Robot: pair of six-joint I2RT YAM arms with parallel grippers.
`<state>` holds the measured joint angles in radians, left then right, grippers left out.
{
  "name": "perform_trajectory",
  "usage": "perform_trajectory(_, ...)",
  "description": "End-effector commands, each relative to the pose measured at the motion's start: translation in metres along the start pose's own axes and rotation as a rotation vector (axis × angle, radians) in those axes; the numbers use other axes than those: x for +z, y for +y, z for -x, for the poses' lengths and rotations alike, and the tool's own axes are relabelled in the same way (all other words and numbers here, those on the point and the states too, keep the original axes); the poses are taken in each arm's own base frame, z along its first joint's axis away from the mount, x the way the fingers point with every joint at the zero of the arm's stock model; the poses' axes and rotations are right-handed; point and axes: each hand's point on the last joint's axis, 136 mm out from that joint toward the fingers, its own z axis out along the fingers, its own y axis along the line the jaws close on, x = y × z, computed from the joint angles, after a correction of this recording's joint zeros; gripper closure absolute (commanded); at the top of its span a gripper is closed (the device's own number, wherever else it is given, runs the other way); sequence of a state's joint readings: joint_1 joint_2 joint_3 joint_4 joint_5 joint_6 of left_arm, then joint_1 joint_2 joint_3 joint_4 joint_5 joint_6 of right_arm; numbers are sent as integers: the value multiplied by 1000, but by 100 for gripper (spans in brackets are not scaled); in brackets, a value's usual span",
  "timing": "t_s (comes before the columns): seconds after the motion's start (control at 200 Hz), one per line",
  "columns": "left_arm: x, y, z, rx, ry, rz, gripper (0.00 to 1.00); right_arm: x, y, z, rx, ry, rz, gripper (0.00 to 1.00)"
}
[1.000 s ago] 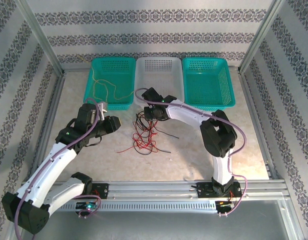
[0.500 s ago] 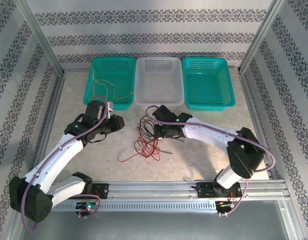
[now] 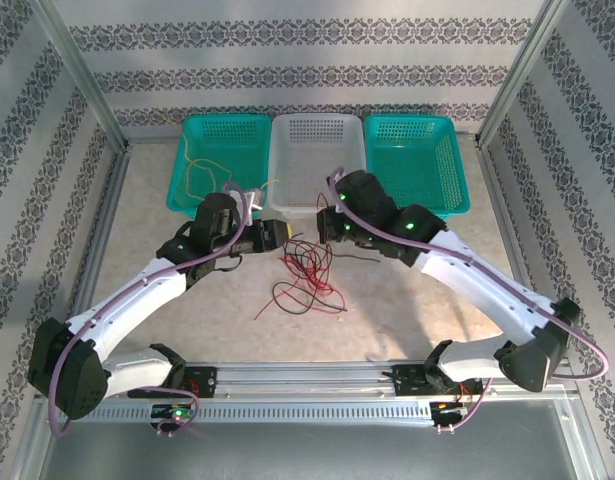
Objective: Untangle the cables
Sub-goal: Untie the cable from multiple cables.
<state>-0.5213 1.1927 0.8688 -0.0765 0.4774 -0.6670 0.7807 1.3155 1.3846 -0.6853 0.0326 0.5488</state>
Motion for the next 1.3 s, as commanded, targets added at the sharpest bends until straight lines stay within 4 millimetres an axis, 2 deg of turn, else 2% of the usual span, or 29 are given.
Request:
perform_trajectory(0.0, 3, -59, 19, 166, -77, -182, 48, -27, 10, 16, -33, -26, 32, 100)
perform_trajectory(0.075, 10, -65, 14, 236, -77, -167, 42, -42, 19, 29, -34, -63, 59, 100)
perform_trajectory(0.245, 18, -70, 16, 250, -98, -188, 38, -76, 38, 55, -18, -153, 142, 100)
perform_trajectory(0.355, 21, -83, 13, 283, -91, -234, 37, -91, 44, 66, -7, -195, 172, 100)
perform_trajectory(0.41, 25, -83, 12, 295, -81, -229, 37, -97, 47, 71, 0, -209, 193, 100)
perform_trajectory(0.48, 29, -81, 12, 297, -73, -214, 43, -103, 51, 76, 6, -226, 212, 100)
perform_trajectory(0.575, 29, -84, 17, 296, -90, -219, 59, -109, 55, 81, 12, -239, 233, 100)
perform_trajectory(0.775, 21, -108, 32, 302, -126, -286, 87, -116, 58, 84, 26, -253, 262, 98)
perform_trajectory(0.81, 19, -112, 35, 300, -128, -294, 90, -116, 56, 84, 31, -252, 258, 97)
perform_trajectory(0.859, 14, -119, 40, 296, -142, -304, 100, -115, 52, 83, 41, -251, 252, 92)
perform_trajectory(0.899, 9, -124, 44, 292, -159, -315, 100, -113, 49, 81, 51, -250, 244, 85)
perform_trajectory(0.969, 1, -132, 51, 284, -188, -335, 100, -109, 40, 77, 72, -245, 222, 64)
perform_trajectory(1.024, -6, -136, 56, 274, -209, -339, 100, -103, 27, 73, 110, -239, 191, 51)
perform_trajectory(1.039, -7, -137, 57, 271, -214, -340, 100, -100, 22, 70, 125, -236, 182, 44)
perform_trajectory(1.054, -9, -138, 59, 269, -220, -342, 100, -98, 18, 68, 140, -232, 173, 41)
perform_trajectory(1.184, -23, -150, 67, 256, -246, -360, 100, -73, -12, 42, 270, -200, 163, 39)
perform_trajectory(1.294, -30, -159, 71, 246, -249, -385, 100, -41, -19, 12, 306, -106, 174, 37)
